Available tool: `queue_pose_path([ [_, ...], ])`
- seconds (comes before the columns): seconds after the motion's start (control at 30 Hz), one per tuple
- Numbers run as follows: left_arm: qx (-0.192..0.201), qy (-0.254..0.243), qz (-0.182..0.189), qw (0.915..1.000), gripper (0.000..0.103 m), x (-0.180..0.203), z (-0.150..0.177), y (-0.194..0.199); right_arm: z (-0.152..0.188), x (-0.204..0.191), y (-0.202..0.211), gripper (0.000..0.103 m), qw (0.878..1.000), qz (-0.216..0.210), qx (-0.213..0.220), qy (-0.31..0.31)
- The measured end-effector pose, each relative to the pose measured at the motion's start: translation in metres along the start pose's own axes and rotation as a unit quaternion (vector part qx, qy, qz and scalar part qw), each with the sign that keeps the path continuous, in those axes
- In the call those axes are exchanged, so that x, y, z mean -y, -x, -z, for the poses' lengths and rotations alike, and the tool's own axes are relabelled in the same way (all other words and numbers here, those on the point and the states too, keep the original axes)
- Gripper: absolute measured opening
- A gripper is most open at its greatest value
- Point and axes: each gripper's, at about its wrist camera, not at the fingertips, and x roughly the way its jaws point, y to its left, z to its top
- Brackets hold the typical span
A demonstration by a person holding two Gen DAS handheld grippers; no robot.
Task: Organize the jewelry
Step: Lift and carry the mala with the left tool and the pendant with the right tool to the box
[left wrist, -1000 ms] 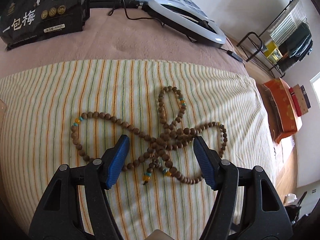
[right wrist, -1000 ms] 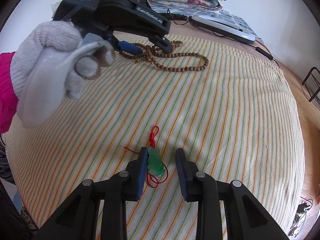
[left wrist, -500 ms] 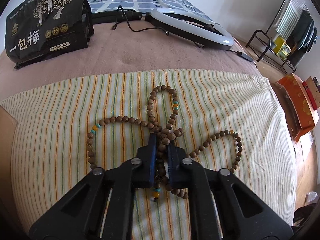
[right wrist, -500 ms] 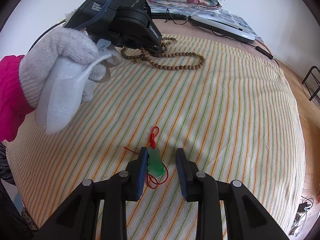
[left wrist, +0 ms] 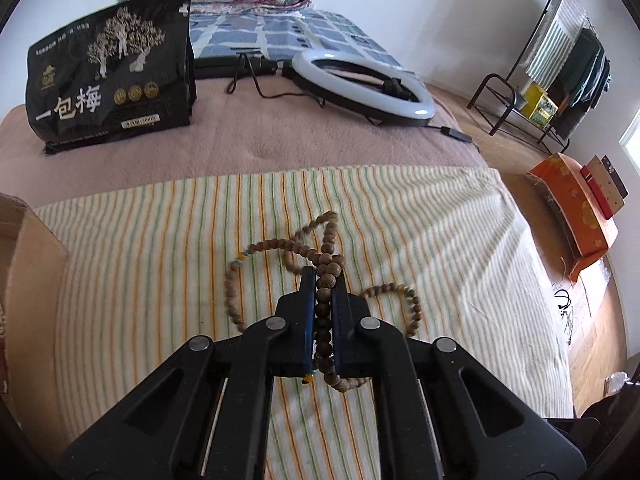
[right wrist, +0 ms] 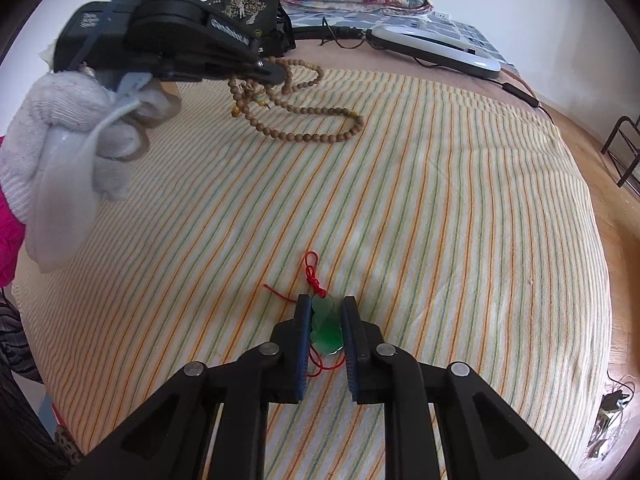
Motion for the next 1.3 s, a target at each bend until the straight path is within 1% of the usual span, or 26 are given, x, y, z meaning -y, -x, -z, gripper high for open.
queue_pose_path([
  [0.13,0.013,-0.015,0.002,0.9998,0.004,0.003,-0.001,0.019,-0.001,0.0,0.003,0.012,1.0,0.003,0.004,-0.003],
  [0.17,0.018,-0.018,0.005,0.9997,0.004,0.004,-0.001,0.026,0.0,0.001,0.006,0.008,1.0,0.004,0.006,-0.007],
  [0.2,0.02,-0.019,0.006,0.9996,0.004,0.004,-0.002,0.03,-0.001,0.002,0.008,0.007,1.0,0.005,0.009,-0.011],
  [0.23,0.023,-0.02,0.007,0.9995,0.004,0.004,-0.002,0.034,-0.001,0.002,0.01,0.003,1.0,0.006,0.011,-0.012],
  [0.5,0.037,-0.025,0.014,0.9989,0.004,0.005,-0.002,0.061,-0.003,0.0,0.025,0.003,0.999,0.015,0.029,-0.017],
  [0.7,0.056,-0.025,0.026,0.9978,0.004,0.007,-0.006,0.085,-0.005,0.004,0.036,0.003,0.998,0.012,0.045,-0.028],
  [1.03,0.093,-0.011,0.054,0.9942,0.004,0.001,-0.018,0.137,-0.019,-0.003,0.079,0.003,0.994,0.01,0.105,-0.039],
  [1.3,0.126,0.001,0.058,0.9903,0.004,-0.018,-0.025,0.183,-0.04,-0.018,0.114,0.003,0.987,0.006,0.155,-0.034],
])
